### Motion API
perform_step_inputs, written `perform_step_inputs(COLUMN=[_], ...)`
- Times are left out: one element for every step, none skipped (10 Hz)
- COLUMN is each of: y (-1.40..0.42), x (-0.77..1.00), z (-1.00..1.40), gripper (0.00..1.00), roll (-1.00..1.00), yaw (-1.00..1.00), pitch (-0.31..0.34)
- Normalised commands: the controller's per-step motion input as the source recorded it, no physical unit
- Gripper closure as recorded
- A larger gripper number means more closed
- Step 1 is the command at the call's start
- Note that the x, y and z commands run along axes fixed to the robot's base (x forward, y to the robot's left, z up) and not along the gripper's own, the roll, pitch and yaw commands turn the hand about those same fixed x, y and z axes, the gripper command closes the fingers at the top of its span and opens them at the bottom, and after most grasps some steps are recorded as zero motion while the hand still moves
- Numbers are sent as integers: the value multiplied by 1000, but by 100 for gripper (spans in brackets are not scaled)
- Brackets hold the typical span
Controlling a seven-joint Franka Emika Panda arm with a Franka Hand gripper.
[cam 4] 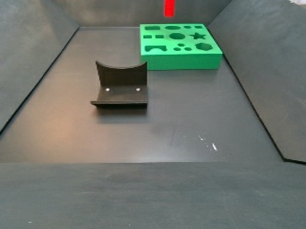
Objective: Insert the double-square object.
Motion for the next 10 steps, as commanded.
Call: perform_step_inputs(y=[146,126,163,114,100,103,29,0,0,-60], x=[80,31,100,317,417,420,389,317,306,246], z=[-600,-554,-349,-183,-54,-29,-123,-140,-186,-166], gripper=[100,100,100,100,100,100,100,100,100,100], roll=[-260,-273,-200,-140,-110,-106,-67,-77,-71,-44], yaw=[-191,-166,-366,-620,-626,-620,-680,-791,-814,-820], pitch=[49,50,66,34,110,114,73,24,0,0])
